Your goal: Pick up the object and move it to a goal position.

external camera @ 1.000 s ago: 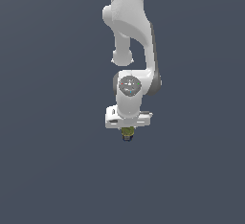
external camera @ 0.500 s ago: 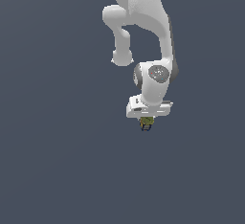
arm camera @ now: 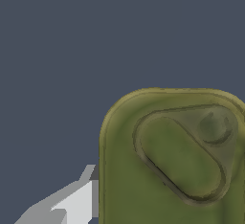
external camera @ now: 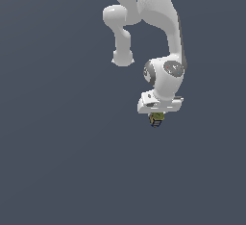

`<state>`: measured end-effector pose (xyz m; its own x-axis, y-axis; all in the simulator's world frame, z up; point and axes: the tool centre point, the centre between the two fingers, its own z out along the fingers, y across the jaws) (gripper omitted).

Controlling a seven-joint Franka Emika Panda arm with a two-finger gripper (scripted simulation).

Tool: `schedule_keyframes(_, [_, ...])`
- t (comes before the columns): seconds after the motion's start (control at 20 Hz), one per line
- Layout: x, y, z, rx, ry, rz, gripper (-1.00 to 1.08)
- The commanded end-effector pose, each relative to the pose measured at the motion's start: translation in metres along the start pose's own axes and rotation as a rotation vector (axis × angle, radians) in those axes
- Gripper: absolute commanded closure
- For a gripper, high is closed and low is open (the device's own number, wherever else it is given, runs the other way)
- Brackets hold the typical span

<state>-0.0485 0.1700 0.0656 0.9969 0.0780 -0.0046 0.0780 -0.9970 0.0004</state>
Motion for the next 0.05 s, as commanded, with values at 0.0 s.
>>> schedule_keyframes(0.0, [0.0002,-0.0028,-0.0021,0.0,0.004,0.002,1.08])
